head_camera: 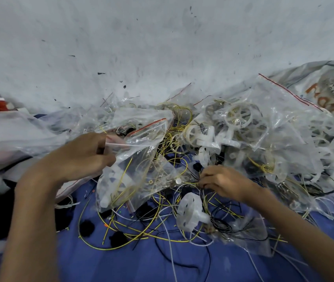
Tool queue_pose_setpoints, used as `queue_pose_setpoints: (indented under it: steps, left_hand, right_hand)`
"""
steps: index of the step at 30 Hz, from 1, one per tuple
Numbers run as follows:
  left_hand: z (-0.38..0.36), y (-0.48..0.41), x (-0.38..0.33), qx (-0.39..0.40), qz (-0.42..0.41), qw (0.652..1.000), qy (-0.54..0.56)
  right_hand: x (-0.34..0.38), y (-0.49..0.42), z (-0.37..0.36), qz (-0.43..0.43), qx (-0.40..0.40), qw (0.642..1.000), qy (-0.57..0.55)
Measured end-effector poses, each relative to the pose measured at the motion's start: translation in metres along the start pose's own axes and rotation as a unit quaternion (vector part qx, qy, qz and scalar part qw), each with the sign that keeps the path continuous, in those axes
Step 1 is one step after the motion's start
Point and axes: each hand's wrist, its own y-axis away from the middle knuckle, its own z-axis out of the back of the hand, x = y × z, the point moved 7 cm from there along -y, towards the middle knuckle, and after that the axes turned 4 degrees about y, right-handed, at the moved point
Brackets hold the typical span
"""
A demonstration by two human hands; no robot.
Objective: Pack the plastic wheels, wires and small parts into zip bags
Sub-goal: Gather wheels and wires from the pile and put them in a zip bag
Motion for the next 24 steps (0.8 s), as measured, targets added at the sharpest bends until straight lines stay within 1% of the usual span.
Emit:
queue_pose_setpoints:
  steps: [3, 4, 5, 8, 10, 12, 16, 17, 19, 22, 24]
  left_hand:
    - [0.006, 0.002, 0.007, -0.009, 0.003, 1.000, 0.013]
    - [0.009, 0.004, 0.008, -0.015, 0.003, 1.000, 0.014]
    - [0.011, 0.005, 0.010, -0.021, 0.004, 1.000, 0.017]
    - [0.015, 0.006, 0.013, -0.030, 0.015, 0.999, 0.021]
    - [0.015, 0.006, 0.012, -0.029, 0.018, 0.999, 0.009]
    - [0.013, 0.005, 0.011, -0.022, 0.018, 1.000, 0.005]
    - [0.010, 0.004, 0.016, -0.012, 0.032, 0.999, 0.010]
    - [0.010, 0.004, 0.017, -0.010, 0.033, 0.999, 0.010]
    - [0.011, 0.004, 0.017, -0.011, 0.033, 0.999, 0.018]
    - [0.010, 0.003, 0.019, -0.010, 0.044, 0.999, 0.027]
    - [0.010, 0.003, 0.018, -0.009, 0.046, 0.999, 0.021]
  right_hand:
    - [-0.016, -0.003, 0.014, -0.035, 0.052, 0.997, -0.052]
    - [-0.020, -0.003, 0.021, -0.046, 0.059, 0.995, -0.067]
    - [-0.024, -0.003, 0.030, -0.059, 0.055, 0.993, -0.083]
    - [-0.040, -0.003, 0.061, -0.124, 0.009, 0.982, -0.144]
    - [-0.048, -0.002, 0.079, -0.165, -0.029, 0.965, -0.204]
    - [-0.056, -0.001, 0.090, -0.198, -0.059, 0.937, -0.282]
    - [-0.066, 0.001, 0.094, -0.238, -0.064, 0.895, -0.372]
    - [-0.069, 0.003, 0.096, -0.252, -0.079, 0.885, -0.384]
    - [-0.077, 0.004, 0.107, -0.268, -0.135, 0.869, -0.394]
    - [-0.089, 0.002, 0.137, -0.254, -0.244, 0.840, -0.413]
    - [-0.094, 0.001, 0.161, -0.246, -0.329, 0.814, -0.412]
